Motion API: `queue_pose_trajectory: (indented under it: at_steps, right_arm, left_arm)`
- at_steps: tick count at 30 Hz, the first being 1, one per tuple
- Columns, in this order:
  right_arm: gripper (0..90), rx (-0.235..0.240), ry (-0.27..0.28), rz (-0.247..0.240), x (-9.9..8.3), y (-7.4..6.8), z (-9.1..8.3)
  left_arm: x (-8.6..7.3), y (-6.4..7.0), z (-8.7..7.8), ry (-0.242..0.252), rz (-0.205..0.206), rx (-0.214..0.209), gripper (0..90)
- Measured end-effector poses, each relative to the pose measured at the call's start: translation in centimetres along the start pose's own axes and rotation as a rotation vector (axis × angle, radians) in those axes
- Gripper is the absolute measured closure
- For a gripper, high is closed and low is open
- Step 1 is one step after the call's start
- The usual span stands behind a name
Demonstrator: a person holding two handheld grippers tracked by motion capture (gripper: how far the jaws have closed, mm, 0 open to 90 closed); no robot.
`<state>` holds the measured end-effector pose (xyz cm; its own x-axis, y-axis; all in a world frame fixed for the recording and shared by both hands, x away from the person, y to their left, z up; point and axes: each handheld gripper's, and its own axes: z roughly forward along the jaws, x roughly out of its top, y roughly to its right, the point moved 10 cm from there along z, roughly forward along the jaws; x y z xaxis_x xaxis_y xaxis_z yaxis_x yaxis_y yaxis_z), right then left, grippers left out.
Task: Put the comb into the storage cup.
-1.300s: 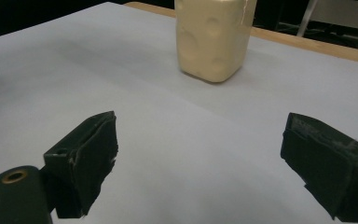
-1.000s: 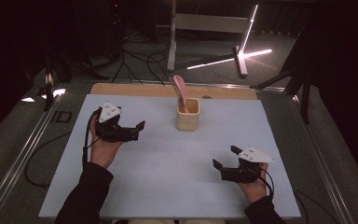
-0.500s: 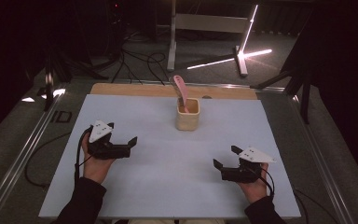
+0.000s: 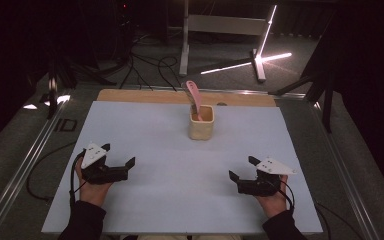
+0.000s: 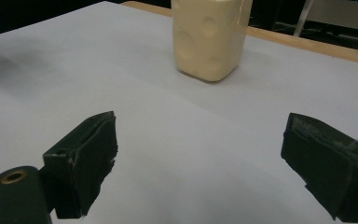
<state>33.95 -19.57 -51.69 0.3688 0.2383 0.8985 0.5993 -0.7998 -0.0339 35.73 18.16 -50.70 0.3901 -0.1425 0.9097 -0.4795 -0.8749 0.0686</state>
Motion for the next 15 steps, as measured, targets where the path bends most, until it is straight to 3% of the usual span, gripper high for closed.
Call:
queue_pose_trajectory:
  at_steps: [9,15]
  right_arm:
    - [10.5,-0.004,0.001,-0.002,-0.1,0.0,-0.2]
    - [10.6,-0.011,-0.001,0.003,-0.4,0.3,-0.3]
  left_arm:
    - [-1.6,-1.1,-1.2,0.014,-0.017,-0.003,0.0]
    - [-2.2,-1.4,-2.1,0.024,0.016,-0.001,0.0]
